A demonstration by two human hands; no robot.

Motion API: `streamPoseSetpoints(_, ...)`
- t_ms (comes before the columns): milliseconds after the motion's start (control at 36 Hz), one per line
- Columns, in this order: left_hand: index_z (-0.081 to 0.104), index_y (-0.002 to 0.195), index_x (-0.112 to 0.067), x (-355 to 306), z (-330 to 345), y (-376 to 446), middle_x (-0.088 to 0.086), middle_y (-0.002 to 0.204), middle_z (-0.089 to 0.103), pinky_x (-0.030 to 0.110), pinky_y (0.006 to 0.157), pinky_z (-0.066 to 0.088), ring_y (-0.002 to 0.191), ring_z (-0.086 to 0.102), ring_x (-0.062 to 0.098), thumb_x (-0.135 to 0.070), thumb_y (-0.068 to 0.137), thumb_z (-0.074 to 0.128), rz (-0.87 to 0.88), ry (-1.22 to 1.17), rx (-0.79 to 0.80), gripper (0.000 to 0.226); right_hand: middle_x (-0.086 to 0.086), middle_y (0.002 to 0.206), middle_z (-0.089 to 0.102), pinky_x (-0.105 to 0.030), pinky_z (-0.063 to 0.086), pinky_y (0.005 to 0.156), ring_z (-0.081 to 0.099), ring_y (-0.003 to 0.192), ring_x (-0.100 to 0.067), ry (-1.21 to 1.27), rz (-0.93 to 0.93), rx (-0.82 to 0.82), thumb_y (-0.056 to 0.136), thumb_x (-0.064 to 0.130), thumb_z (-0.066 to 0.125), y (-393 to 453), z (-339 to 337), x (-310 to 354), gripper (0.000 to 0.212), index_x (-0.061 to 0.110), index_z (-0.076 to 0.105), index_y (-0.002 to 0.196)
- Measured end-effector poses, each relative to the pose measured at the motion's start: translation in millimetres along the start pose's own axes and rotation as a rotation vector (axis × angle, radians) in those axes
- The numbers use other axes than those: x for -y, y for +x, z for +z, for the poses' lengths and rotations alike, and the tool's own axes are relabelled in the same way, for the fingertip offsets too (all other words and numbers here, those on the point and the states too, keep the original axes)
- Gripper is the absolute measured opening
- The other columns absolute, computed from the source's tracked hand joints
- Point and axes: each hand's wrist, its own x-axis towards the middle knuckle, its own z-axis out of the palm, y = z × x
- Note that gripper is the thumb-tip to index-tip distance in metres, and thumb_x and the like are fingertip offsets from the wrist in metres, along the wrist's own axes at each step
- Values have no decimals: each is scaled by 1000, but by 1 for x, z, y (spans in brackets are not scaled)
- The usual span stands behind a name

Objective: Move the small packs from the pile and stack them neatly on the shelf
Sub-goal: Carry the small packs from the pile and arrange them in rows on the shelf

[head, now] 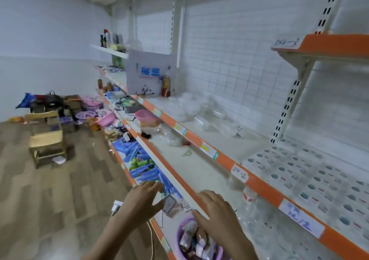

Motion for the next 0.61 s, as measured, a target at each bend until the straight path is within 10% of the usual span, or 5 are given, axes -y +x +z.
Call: streamPoseSetpoints(611,45,131,-27,196,12,229,-8,127,52,11,82,35,108,49,5,-41,91,51,121,-101,96,43,20,130,44,-18,32,99,41,122,-1,44,99,-153,89,50,45,278,4,3,42,32,48,128)
